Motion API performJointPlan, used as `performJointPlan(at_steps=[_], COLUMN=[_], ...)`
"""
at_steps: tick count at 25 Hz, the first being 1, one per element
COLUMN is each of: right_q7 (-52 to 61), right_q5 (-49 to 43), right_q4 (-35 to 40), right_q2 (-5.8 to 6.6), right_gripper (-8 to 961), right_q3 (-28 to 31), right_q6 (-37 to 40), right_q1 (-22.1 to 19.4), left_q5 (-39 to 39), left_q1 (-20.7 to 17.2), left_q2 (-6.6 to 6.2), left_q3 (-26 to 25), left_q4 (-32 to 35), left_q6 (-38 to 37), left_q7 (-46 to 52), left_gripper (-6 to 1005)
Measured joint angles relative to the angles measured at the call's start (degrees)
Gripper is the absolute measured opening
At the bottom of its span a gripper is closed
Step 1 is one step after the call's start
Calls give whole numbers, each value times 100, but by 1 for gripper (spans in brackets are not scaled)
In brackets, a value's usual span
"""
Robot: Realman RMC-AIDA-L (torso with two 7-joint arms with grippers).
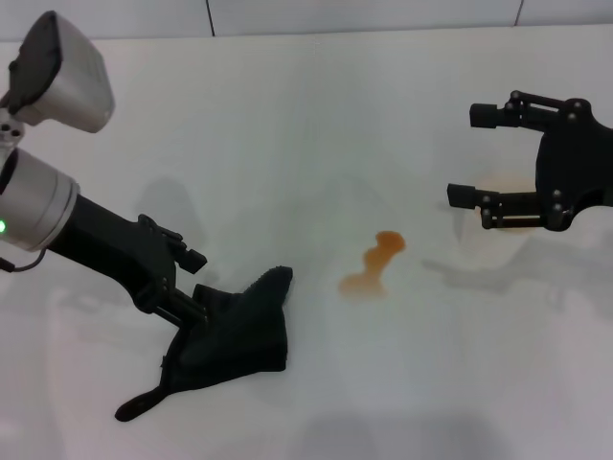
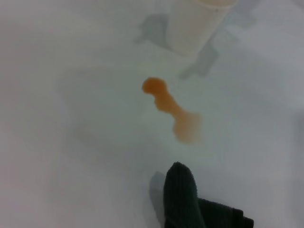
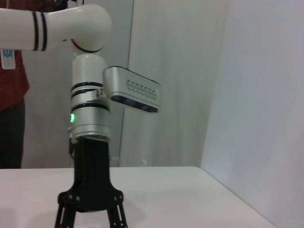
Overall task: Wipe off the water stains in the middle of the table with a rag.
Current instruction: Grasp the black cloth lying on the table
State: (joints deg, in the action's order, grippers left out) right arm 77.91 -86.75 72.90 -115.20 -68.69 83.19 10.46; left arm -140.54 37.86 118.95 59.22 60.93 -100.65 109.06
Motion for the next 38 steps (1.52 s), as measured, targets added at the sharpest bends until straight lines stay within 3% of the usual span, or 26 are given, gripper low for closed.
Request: performJointPlan(at_steps=[13, 27, 38], right_q7=[-26, -31, -30], right_q5=[30, 82, 82], right_q4=[-8, -37, -64], right_q2=[-3, -3, -2], right_gripper=[844, 844, 843], right_q3=[-191, -232, -258], right_q6=[52, 111, 122], right_q1=[-44, -55, -59], left_q5=[-196, 21, 60], left_q1=[397, 415, 386], left_q2=[39, 50, 48], left_q3=[455, 953, 1032], left_q4=[-618, -845, -919], left_q6=[275, 673, 800], left_q7=[138, 106, 107], left_gripper=[762, 759, 757])
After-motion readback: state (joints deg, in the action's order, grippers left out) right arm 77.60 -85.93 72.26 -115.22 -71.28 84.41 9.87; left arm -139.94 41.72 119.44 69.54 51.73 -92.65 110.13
